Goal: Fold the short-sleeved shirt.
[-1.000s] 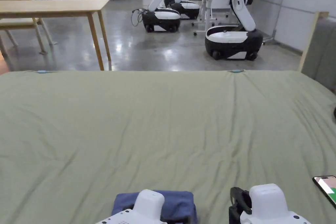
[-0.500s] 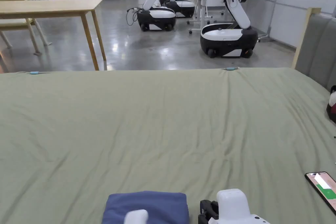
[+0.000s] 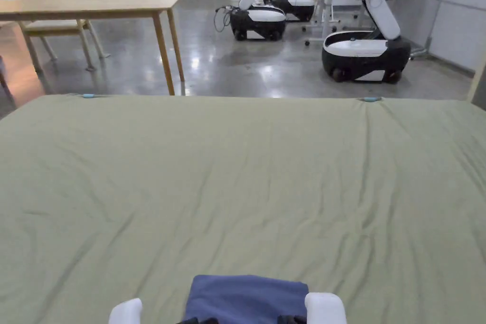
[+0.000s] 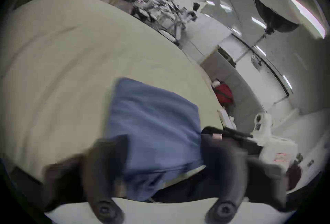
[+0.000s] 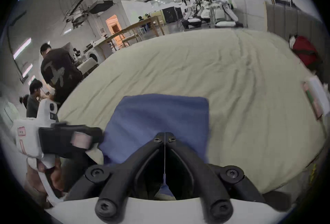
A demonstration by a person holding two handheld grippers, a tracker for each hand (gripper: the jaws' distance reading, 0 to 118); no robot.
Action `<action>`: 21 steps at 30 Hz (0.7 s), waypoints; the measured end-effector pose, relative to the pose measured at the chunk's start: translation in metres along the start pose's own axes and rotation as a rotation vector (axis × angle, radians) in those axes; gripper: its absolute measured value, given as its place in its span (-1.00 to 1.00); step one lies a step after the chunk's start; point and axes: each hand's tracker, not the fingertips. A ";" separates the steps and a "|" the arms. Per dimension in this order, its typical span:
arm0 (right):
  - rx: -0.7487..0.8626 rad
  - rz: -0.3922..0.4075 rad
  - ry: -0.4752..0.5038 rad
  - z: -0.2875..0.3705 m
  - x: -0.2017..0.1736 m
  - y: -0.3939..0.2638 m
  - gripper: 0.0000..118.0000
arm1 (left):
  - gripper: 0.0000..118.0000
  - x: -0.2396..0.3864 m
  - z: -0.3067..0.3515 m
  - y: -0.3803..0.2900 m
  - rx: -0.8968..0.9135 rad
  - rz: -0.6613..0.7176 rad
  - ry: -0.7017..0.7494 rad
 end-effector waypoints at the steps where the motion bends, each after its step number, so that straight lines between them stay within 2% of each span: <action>1: -0.009 -0.002 -0.022 -0.006 0.001 -0.003 -0.97 | 0.88 -0.010 0.007 0.001 0.030 0.033 0.009; 3: -0.044 0.014 -0.132 -0.013 0.004 -0.009 -0.97 | 0.96 -0.030 0.011 0.003 0.051 0.124 -0.010; 7: -0.033 -0.071 -0.105 -0.012 0.015 -0.014 -0.97 | 0.96 -0.052 -0.023 -0.003 -0.027 0.278 -0.107; 10: -0.023 -0.061 -0.111 -0.008 0.014 -0.013 -0.97 | 0.95 -0.049 -0.064 -0.012 -0.060 0.350 -0.299; 11: -0.016 -0.052 -0.115 -0.007 0.013 -0.013 -0.97 | 0.87 -0.044 -0.075 -0.011 -0.065 0.376 -0.336; 12: -0.011 -0.042 -0.119 -0.005 0.010 -0.013 -0.97 | 0.60 -0.040 -0.086 -0.011 -0.074 0.423 -0.325; 13: -0.005 -0.038 -0.127 -0.004 0.009 -0.013 -0.97 | -0.34 -0.039 -0.092 -0.011 -0.073 0.440 -0.269; 14: 0.005 -0.036 -0.138 -0.002 0.008 -0.013 -0.97 | -0.58 -0.038 -0.098 -0.013 -0.108 0.432 -0.166; 15: 0.015 -0.036 -0.140 0.001 0.006 -0.012 -0.97 | -0.58 -0.040 -0.102 -0.014 -0.107 0.426 -0.137; 17: 0.036 -0.020 -0.146 0.008 0.002 -0.009 -0.97 | -0.58 -0.040 -0.091 -0.004 -0.102 0.432 -0.196; 19: 0.074 0.017 -0.167 0.015 -0.005 -0.004 -0.97 | -0.58 -0.036 -0.070 0.011 -0.089 0.335 -0.150; 21: 0.081 0.020 -0.165 0.018 -0.015 0.003 -0.97 | -0.58 -0.045 -0.041 0.032 -0.026 0.273 -0.122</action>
